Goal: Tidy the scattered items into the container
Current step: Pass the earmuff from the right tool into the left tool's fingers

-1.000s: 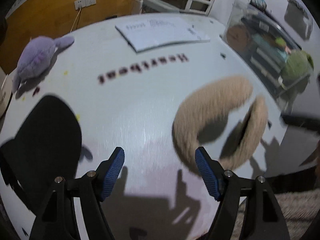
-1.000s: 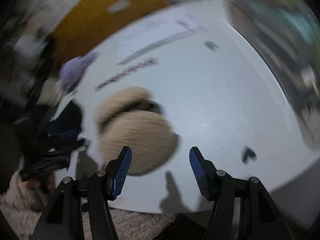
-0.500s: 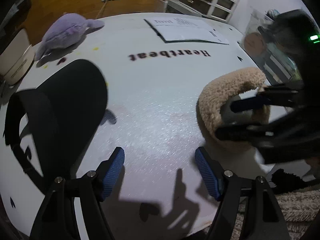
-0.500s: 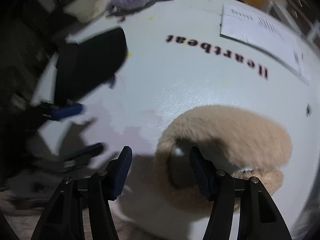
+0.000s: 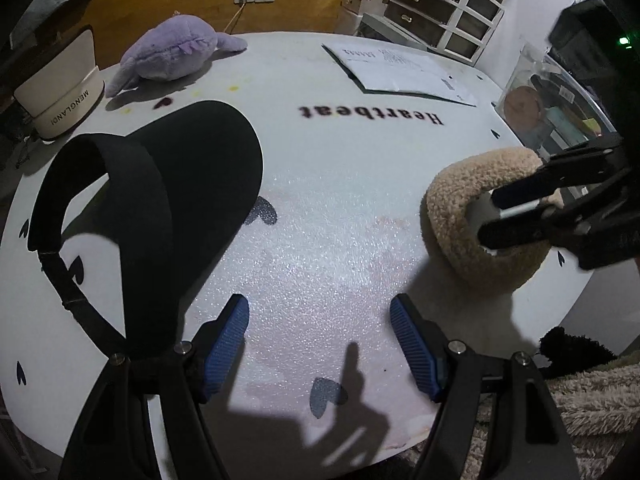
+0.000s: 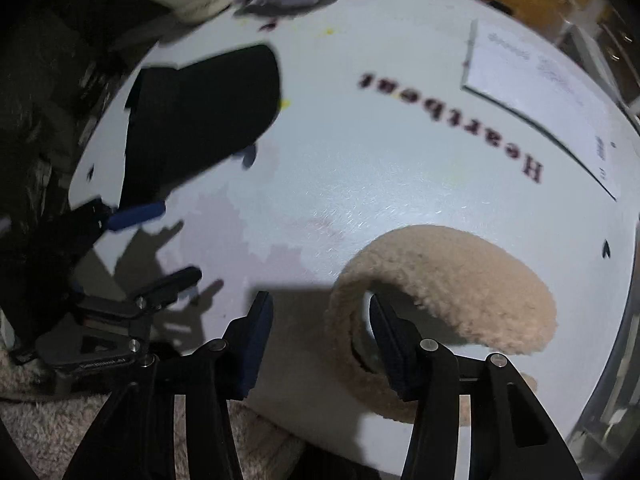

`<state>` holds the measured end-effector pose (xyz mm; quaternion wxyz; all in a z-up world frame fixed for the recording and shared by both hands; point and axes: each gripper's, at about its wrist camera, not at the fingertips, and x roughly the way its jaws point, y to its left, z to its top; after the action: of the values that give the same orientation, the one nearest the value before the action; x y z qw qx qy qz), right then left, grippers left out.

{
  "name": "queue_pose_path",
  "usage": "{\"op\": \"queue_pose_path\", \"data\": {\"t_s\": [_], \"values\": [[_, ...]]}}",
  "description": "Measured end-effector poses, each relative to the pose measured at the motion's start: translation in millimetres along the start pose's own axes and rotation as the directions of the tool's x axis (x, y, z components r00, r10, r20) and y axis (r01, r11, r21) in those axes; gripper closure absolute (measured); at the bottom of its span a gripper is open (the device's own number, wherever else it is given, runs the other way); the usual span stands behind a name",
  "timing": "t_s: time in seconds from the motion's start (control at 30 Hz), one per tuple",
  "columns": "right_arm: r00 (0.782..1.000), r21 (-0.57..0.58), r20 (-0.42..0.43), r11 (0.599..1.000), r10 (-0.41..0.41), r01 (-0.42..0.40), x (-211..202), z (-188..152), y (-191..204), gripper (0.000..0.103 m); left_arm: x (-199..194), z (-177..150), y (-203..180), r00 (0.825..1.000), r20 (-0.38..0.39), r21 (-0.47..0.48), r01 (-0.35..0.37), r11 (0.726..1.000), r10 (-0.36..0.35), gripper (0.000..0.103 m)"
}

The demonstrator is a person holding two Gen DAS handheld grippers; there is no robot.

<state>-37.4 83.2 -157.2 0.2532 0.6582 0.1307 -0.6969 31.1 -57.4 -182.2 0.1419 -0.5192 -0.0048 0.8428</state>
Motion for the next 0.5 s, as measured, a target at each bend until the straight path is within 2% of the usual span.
{"op": "queue_pose_path", "data": {"t_s": [0.03,0.07,0.13,0.2,0.27,0.33,0.4,0.43,0.5], "values": [[0.999,-0.002,-0.032,1.000,-0.014,0.013,8.6,2.1,1.5,0.055,-1.1,-0.7,0.1,1.000,0.003,-0.002,0.000,1.000,0.000,0.030],[0.998,-0.004,-0.065,1.000,-0.028,0.028,17.8,4.2,2.8,0.063,-2.1,-1.3,0.2,1.000,0.007,-0.005,0.000,1.000,0.000,0.030],[0.992,0.013,-0.120,0.999,-0.043,0.045,41.0,7.7,-1.9,0.065,-3.4,-2.5,0.3,1.000,0.011,-0.009,0.001,1.000,-0.001,0.030],[0.987,0.042,-0.159,0.998,-0.037,0.044,62.0,10.7,-9.6,0.072,-4.2,-3.5,0.2,1.000,0.015,-0.012,0.004,1.000,-0.003,0.030],[0.991,0.071,-0.135,0.997,-0.009,0.018,67.2,10.2,-15.8,0.080,-3.8,-4.1,-0.3,1.000,0.014,-0.012,0.007,1.000,-0.007,0.030],[0.994,0.100,-0.105,0.995,0.030,-0.019,67.3,10.2,-22.3,0.083,-2.9,-3.0,-0.5,1.000,0.013,-0.010,0.016,1.000,-0.016,0.030],[0.992,0.163,-0.052,0.981,0.111,-0.101,58.8,9.0,-33.9,0.084,-2.8,-0.4,-1.7,1.000,0.015,-0.006,0.026,1.000,-0.026,0.030],[0.988,0.194,-0.022,0.970,0.153,-0.146,54.1,8.4,-40.2,0.085,-3.5,1.9,-3.0,0.999,0.020,-0.002,0.036,0.999,-0.036,0.030],[0.962,0.278,0.064,0.921,0.267,-0.274,39.4,7.5,-57.5,0.086,-6.6,7.8,-7.5,0.997,0.037,0.010,0.069,0.998,-0.069,0.030]]}}
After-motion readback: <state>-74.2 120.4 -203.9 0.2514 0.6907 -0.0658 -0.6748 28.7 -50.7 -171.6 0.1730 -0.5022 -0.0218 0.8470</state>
